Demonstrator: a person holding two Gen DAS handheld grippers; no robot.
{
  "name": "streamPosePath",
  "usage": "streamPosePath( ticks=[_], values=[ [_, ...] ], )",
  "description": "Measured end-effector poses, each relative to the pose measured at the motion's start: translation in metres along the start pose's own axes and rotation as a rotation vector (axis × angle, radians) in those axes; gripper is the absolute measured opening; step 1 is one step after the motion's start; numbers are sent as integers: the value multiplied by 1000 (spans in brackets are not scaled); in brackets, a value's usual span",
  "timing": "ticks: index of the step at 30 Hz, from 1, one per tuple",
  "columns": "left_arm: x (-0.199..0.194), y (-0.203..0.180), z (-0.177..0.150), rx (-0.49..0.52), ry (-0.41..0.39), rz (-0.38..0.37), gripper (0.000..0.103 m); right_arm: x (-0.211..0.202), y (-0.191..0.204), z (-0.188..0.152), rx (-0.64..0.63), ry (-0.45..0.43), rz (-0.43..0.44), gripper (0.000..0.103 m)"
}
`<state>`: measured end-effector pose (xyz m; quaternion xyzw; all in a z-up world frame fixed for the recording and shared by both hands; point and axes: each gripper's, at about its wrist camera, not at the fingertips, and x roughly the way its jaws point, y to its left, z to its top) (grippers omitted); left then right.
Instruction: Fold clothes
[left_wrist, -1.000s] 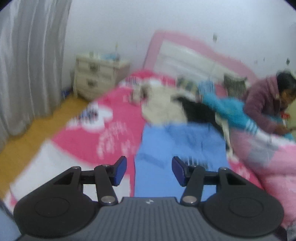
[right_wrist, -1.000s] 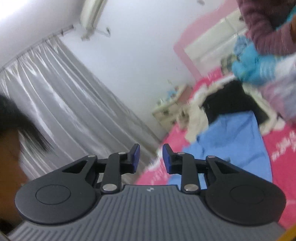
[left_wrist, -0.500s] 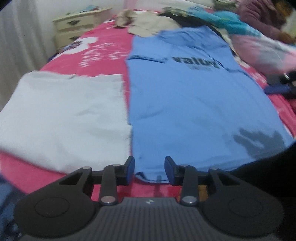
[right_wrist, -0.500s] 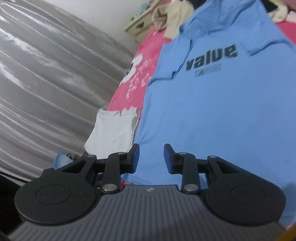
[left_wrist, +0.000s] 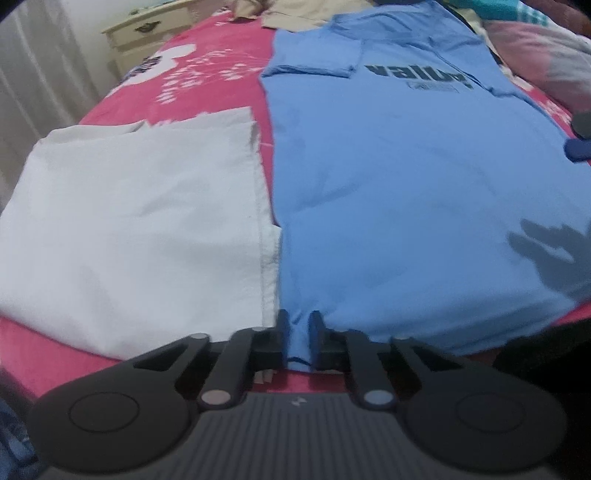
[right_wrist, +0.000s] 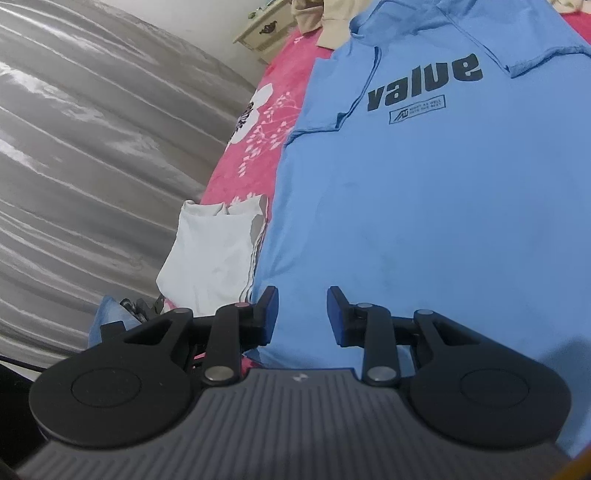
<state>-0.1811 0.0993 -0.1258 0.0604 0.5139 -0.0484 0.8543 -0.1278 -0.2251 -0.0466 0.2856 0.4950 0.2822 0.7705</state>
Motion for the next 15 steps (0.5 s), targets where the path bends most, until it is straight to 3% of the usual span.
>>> streamPosePath(
  ticks=[5,10,15],
  values=[
    [-19,8,-1,-72,-94,-32,2,2,3,5,-15,5,-5,29],
    [-40,10,-5,-126,-205,-259,2,0,6,14,-32,-7,-2,29],
    [-40,-4,3,-101,-260,-376,2,7,2,16,-4,-4,-14,29]
  ],
)
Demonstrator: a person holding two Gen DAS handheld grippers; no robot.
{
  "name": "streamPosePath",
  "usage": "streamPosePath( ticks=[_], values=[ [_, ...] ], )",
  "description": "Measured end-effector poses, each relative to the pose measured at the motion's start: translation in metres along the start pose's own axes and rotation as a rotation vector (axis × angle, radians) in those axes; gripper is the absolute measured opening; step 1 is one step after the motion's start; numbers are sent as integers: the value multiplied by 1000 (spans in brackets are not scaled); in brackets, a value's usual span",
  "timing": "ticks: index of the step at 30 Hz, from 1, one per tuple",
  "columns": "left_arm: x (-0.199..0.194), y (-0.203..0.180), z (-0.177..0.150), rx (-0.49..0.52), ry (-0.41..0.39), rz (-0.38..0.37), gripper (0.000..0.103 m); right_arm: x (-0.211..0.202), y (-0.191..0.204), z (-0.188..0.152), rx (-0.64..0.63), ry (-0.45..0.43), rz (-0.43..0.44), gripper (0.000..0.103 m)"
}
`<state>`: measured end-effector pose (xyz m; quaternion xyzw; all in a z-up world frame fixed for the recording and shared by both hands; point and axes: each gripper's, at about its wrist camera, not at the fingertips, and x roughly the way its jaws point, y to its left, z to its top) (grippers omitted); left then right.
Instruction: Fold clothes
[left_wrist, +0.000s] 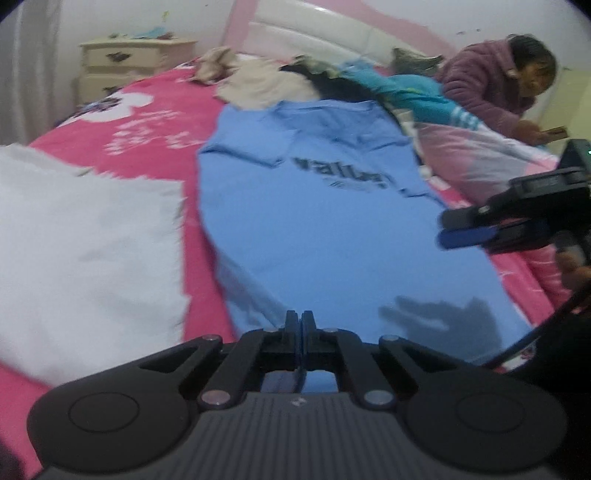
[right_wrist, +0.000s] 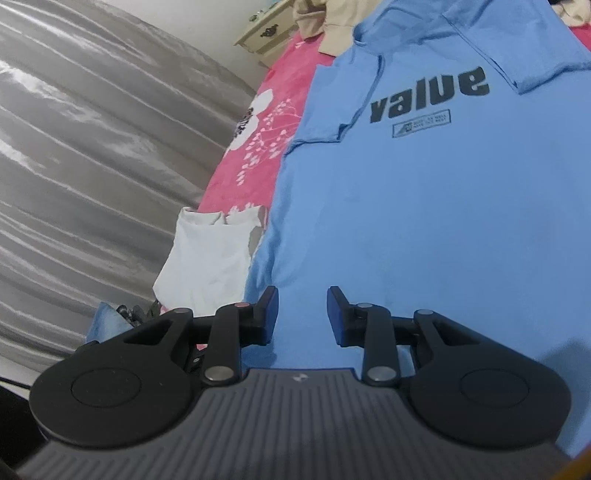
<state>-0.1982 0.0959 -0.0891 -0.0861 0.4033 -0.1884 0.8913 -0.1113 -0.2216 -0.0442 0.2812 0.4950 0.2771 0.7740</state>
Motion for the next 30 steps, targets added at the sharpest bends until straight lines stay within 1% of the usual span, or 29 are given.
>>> streamPosePath(
  ticks=[4,6,8,10,11,12,15,17,18,20,22,23,24,26,30],
  values=[
    [17,-3,3,-5,4,-41,2,13,-5,12,9,17,-33,29],
    [23,-2,2,-18,4,-64,2,25,-5,26,16,28,-57,29],
    [27,-1,0,-29,6,-85,2,44,-2,45,3,35,-62,31],
    [32,-1,-2,-25,16,-103,2,69,7,65,-25,42,-69,35],
    [33,-2,-4,-20,20,-111,2,84,13,76,-45,44,-72,42],
    [34,-2,-6,-15,24,-118,2,98,20,86,-65,46,-74,45],
    [37,-1,-12,-18,44,-134,2,144,46,114,-151,50,-98,47],
    [41,2,-17,-28,58,-141,2,172,61,130,-207,53,-123,50],
    [42,3,-19,-32,64,-141,2,184,68,138,-235,54,-139,51],
    [45,6,-22,-39,72,-150,2,208,82,152,-300,56,-193,59],
    [47,7,-23,-41,74,-160,2,230,95,165,-367,52,-258,62],
    [47,8,-24,-41,75,-165,2,238,98,169,-393,53,-282,65],
    [48,9,-24,-42,77,-170,2,246,102,173,-415,57,-310,67],
    [49,10,-24,-43,75,-182,2,266,105,181,-448,87,-360,75],
    [49,9,-25,-28,68,-195,2,300,103,188,-497,162,-458,77]
  ],
)
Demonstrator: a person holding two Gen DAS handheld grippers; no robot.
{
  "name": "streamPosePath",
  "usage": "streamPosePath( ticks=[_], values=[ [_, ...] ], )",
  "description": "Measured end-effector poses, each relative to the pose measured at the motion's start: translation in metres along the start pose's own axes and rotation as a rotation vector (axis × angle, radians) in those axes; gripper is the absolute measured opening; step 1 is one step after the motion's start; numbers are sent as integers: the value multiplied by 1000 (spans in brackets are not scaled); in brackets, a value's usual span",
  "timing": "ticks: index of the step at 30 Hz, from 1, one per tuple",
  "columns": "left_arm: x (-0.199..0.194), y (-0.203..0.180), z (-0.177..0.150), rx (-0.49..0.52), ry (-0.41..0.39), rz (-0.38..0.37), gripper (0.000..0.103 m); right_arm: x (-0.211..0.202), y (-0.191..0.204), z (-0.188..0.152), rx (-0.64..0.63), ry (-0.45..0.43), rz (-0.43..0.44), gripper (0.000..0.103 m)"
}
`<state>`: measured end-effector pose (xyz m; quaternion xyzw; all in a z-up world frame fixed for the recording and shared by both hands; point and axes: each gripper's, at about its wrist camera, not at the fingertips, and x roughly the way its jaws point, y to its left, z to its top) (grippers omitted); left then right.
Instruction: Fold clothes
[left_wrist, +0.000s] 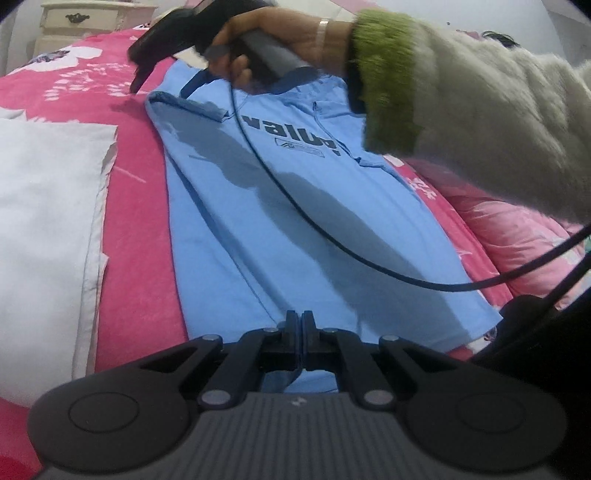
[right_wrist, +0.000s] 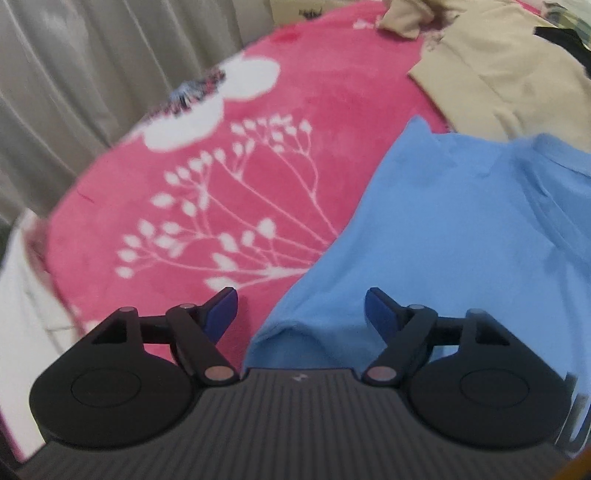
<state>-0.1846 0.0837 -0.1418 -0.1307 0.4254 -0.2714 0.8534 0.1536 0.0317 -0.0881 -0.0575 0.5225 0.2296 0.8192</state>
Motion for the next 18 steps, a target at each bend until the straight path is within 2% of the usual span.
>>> streamPosePath(
  ticks=[4,7,9,11,12,13,14,18],
  values=[
    [0,-2,-1,8,-5,-11,2,19,9,4,-64,41,-40,80],
    [-1,-5,0,22,-9,-27,2,18,7,4,-66,41,-39,77],
    [-2,-7,1,39,-12,-42,2,16,4,3,-55,35,-37,68],
    [-4,-9,3,49,-18,-57,2,12,-1,4,-28,25,-44,39],
    [-4,-9,4,50,-18,-67,2,9,-6,4,-3,19,-42,31],
    [-4,-9,4,50,-16,-76,2,6,-13,5,31,16,-33,15],
    [-5,-9,5,52,-16,-83,2,4,-21,5,64,12,-20,7],
    [-7,-7,10,47,-15,-109,2,-14,-52,0,176,-43,86,6]
  ],
)
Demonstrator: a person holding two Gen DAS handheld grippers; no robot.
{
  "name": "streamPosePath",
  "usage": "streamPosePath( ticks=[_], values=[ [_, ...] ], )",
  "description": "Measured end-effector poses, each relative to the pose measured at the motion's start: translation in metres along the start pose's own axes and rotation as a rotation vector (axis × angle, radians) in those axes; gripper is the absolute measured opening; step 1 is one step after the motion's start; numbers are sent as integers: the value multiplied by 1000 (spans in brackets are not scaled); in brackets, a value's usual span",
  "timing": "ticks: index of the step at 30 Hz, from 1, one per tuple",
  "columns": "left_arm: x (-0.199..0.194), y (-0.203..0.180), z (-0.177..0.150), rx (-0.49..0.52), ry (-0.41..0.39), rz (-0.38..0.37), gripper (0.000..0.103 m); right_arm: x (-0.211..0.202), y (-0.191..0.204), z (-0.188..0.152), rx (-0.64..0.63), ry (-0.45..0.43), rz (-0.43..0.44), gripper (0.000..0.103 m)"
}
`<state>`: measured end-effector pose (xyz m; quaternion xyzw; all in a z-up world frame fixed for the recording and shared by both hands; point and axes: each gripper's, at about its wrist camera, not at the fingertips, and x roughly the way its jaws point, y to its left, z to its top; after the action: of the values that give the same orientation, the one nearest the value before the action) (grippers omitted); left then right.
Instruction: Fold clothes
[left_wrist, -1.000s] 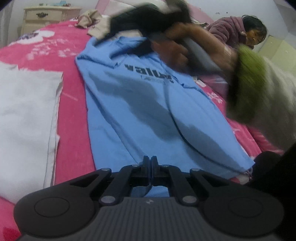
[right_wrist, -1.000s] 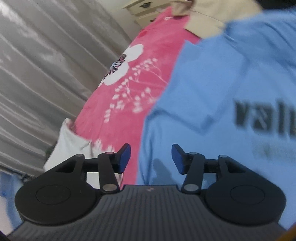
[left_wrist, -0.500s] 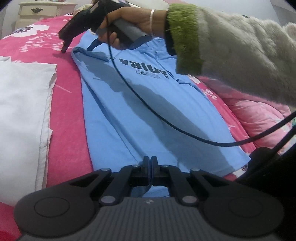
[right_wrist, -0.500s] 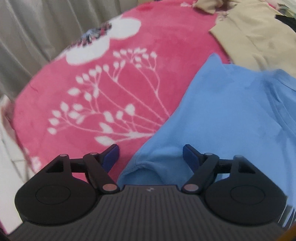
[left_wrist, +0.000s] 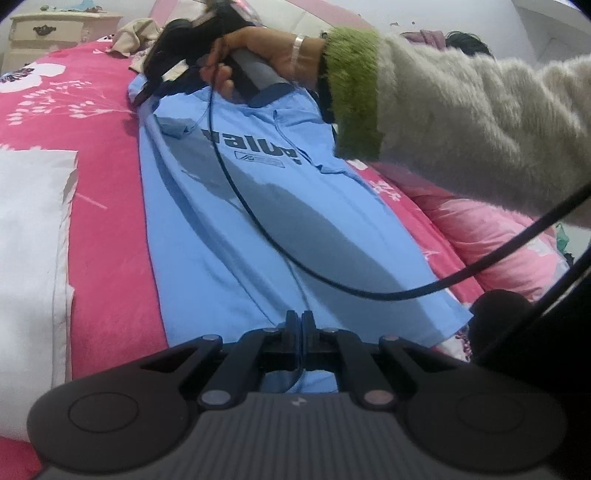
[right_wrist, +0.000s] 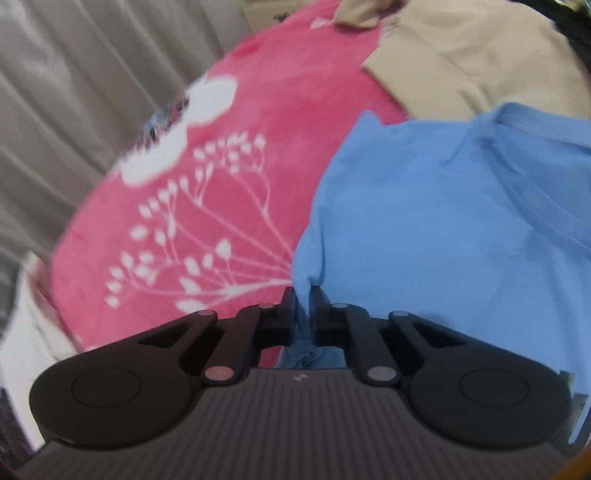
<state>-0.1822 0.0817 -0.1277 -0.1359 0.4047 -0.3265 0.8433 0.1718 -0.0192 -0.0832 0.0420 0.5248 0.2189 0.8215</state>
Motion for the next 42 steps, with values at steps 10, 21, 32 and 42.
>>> streamPosePath(
  ticks=[10,21,32,42],
  values=[
    [12,-7,28,-24,0,-94,2,-83,-76,0,122,-184,93,5],
    [65,-55,62,98,78,-219,2,-163,-181,-28,148,-294,20,5],
    [112,-95,66,200,183,-312,2,-204,-268,-88,221,-334,-49,5],
    [145,-99,68,204,263,-316,2,-188,-306,-102,248,-347,-102,9]
  ],
)
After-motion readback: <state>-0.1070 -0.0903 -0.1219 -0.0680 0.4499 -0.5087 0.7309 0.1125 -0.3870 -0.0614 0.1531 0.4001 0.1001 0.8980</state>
